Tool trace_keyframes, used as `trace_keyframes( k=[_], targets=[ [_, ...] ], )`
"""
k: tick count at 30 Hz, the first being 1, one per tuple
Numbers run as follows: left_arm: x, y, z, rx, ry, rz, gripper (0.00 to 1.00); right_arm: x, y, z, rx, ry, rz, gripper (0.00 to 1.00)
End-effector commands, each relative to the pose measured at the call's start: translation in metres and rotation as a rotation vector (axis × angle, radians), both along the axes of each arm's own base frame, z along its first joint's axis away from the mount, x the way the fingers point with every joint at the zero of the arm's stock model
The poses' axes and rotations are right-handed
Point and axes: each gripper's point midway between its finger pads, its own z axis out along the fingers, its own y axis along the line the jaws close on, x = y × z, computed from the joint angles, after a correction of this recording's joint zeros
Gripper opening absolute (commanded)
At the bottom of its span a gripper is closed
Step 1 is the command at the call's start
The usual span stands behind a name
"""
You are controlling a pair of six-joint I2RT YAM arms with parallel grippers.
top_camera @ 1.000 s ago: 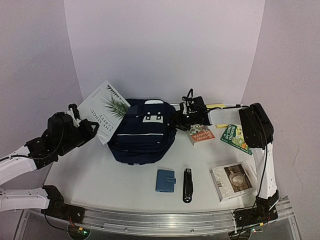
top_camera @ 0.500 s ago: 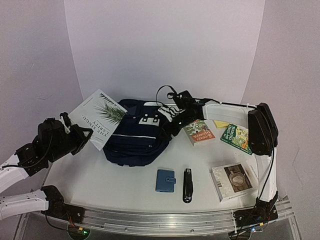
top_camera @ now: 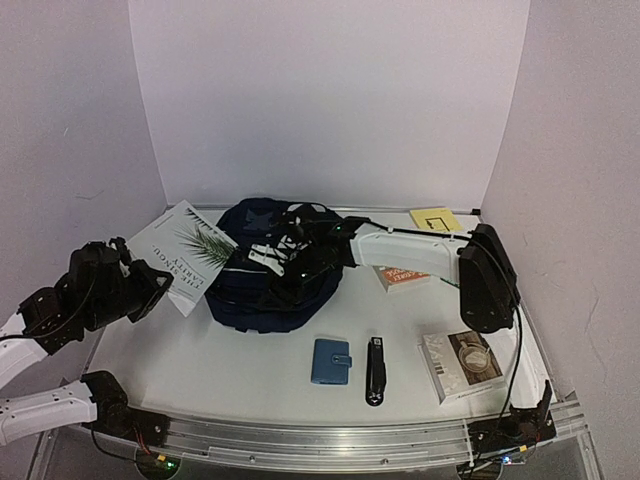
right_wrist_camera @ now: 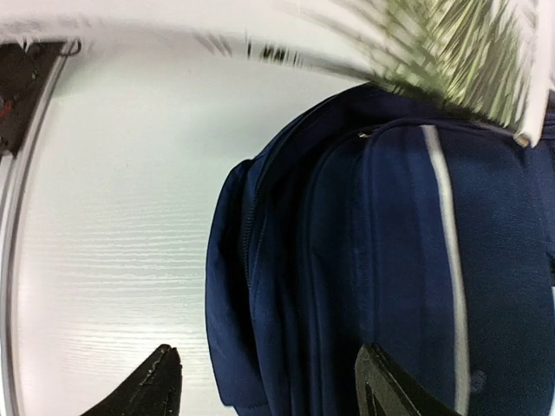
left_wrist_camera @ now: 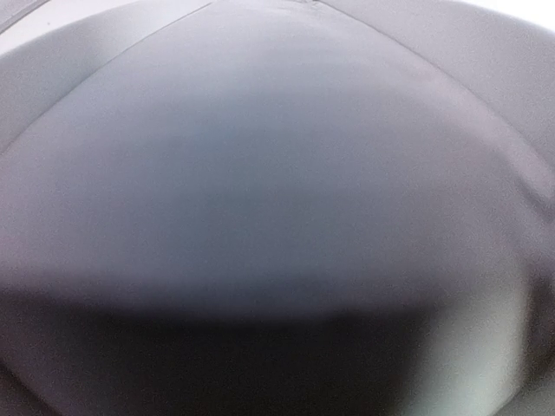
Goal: Pack the student bag
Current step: Adjust the student bag at the center of the board, then place the book in the student bag.
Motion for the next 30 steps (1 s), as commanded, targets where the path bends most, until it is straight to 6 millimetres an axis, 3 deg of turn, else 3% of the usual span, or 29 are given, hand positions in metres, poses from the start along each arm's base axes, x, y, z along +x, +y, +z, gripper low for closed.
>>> trace_keyframes(
  k=[1,6,13,17,21,25,30],
  targets=[
    [-0.004,0.018,0.035,-0.034,-0.071,0.067,0.0,0.006,0.009,-0.017,-0.025,-0.019,0.001,0.65],
    [-0.008,0.02,0.031,-0.034,-0.063,0.058,0.0,0.024,0.009,-0.046,-0.091,-0.075,-0.039,0.57],
    [-0.009,0.032,0.015,0.018,0.001,0.121,0.0,0.061,-0.013,-0.063,-0.116,-0.011,-0.224,0.02],
    [-0.008,0.05,0.003,0.059,0.031,0.227,0.0,0.059,-0.036,-0.074,-0.138,0.093,-0.306,0.0],
    [-0.001,0.056,-0.01,0.121,0.058,0.284,0.0,0.046,-0.059,-0.082,-0.155,0.183,-0.354,0.0],
    [0.016,0.038,-0.022,0.162,0.076,0.25,0.0,0.03,-0.069,-0.075,-0.138,0.232,-0.369,0.0],
    [0.039,0.007,-0.034,0.179,0.085,0.165,0.0,0.034,-0.072,-0.063,-0.117,0.238,-0.396,0.0]
  ],
)
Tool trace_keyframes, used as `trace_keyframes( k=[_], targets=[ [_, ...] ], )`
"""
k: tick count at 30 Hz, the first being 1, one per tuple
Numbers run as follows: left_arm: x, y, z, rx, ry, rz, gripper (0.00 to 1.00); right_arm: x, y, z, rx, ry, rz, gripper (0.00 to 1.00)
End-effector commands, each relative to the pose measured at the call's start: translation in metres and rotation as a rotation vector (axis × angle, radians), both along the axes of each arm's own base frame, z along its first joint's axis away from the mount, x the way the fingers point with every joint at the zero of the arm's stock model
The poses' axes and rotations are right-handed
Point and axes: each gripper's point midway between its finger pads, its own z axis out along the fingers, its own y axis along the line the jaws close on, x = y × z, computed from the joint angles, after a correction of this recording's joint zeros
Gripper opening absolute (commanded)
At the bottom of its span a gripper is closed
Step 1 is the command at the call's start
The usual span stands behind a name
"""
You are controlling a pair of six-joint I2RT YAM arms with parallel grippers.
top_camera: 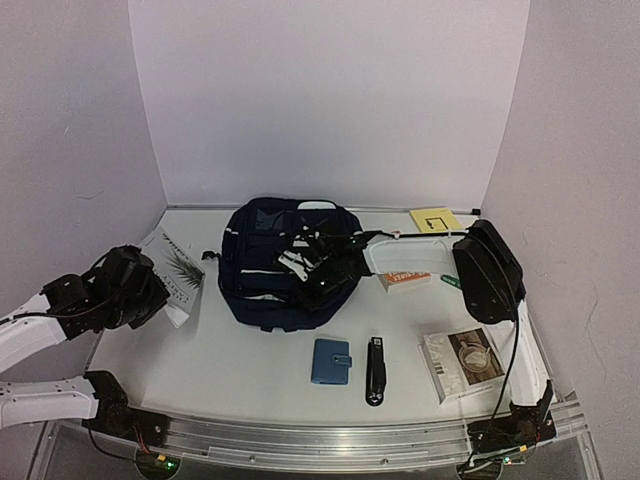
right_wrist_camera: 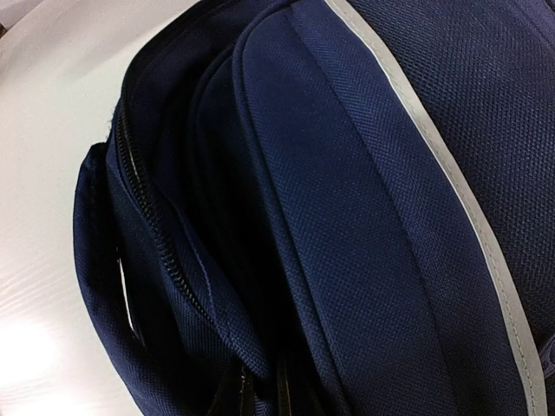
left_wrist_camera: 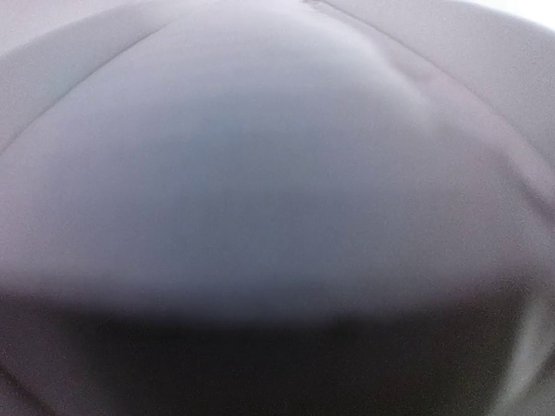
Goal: Pack the student bag
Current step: Place the book in the student bag.
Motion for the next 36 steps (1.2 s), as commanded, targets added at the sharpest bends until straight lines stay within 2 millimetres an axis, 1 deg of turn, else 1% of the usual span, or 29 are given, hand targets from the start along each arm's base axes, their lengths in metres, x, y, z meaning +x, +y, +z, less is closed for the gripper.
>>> trace_keyframes(
  k=[1,5,9,11,14,16,17,19,21,23,25,27,29,31,33,36],
  targets=[
    [0.032,-0.034,0.018,-0.07,-0.095,-0.073,0.0,-0.001,-0.017,0.003,-0.035,0.073,-0.09,0.0],
    [0.05,-0.061,0.006,-0.113,-0.084,-0.153,0.0,0.004,-0.004,0.013,0.009,0.089,-0.094,0.0],
    [0.068,-0.085,0.003,-0.151,-0.101,-0.241,0.0,0.012,0.007,0.025,0.045,0.078,-0.099,0.0],
    [0.077,-0.093,0.002,-0.154,-0.106,-0.271,0.0,0.017,0.013,0.034,0.068,0.067,-0.096,0.0],
    [0.088,-0.09,0.002,-0.14,-0.106,-0.277,0.0,0.024,0.02,0.048,0.097,0.044,-0.098,0.0],
    [0.092,-0.083,0.01,-0.14,-0.123,-0.269,0.0,0.036,0.022,0.063,0.123,0.014,-0.114,0.0],
    [0.091,-0.081,0.018,-0.141,-0.14,-0.27,0.0,0.041,0.022,0.071,0.136,0.004,-0.125,0.0],
    [0.084,-0.078,0.037,-0.152,-0.171,-0.286,0.0,0.056,0.019,0.09,0.173,-0.014,-0.158,0.0],
    [0.074,-0.076,0.055,-0.174,-0.2,-0.308,0.0,0.071,0.015,0.112,0.217,-0.027,-0.191,0.0],
    [0.058,-0.07,0.068,-0.193,-0.226,-0.321,0.0,0.079,0.012,0.128,0.248,-0.038,-0.2,0.01],
    [0.046,-0.063,0.075,-0.204,-0.24,-0.324,0.0,0.08,0.011,0.135,0.259,-0.044,-0.202,0.04],
    [0.034,-0.056,0.082,-0.213,-0.251,-0.328,0.0,0.078,0.01,0.133,0.257,-0.037,-0.194,0.0],
    [0.024,-0.058,0.091,-0.239,-0.284,-0.369,0.0,0.08,0.008,0.13,0.251,-0.038,-0.2,0.0],
    [0.013,-0.061,0.102,-0.273,-0.323,-0.415,0.0,0.087,0.005,0.133,0.252,-0.049,-0.218,0.0],
    [0.001,-0.065,0.109,-0.311,-0.345,-0.467,0.0,0.096,0.003,0.142,0.269,-0.067,-0.24,0.0],
    [-0.015,-0.073,0.114,-0.354,-0.358,-0.551,0.0,0.118,-0.003,0.165,0.32,-0.087,-0.297,0.0]
  ],
)
